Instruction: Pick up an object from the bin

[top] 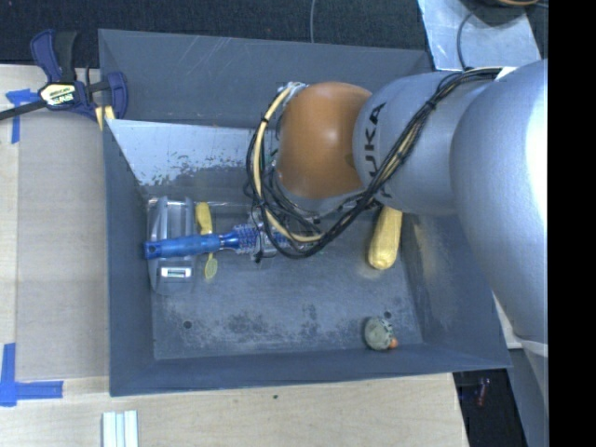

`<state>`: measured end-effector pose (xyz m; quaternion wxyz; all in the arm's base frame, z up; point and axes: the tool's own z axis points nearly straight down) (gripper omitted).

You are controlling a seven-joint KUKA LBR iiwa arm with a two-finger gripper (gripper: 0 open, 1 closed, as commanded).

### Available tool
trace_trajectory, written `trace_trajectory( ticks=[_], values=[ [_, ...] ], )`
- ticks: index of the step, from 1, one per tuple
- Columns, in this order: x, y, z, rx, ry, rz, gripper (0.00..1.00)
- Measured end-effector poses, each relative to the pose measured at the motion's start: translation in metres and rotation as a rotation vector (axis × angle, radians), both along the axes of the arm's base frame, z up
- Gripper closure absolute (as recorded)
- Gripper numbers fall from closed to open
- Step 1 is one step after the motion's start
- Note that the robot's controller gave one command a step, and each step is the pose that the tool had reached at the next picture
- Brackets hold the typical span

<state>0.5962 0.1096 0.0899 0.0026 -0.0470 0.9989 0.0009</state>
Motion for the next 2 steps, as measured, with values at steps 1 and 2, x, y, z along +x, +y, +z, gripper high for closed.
trace_trajectory(
  ticks=[1, 2],
  values=[
    [-0.001, 0.000, 0.047, -0.002, 0.006, -0.001, 1.00],
    [0.001, 0.000, 0.083, 0.000, -0.004, -0.001, 1.00]
  ],
)
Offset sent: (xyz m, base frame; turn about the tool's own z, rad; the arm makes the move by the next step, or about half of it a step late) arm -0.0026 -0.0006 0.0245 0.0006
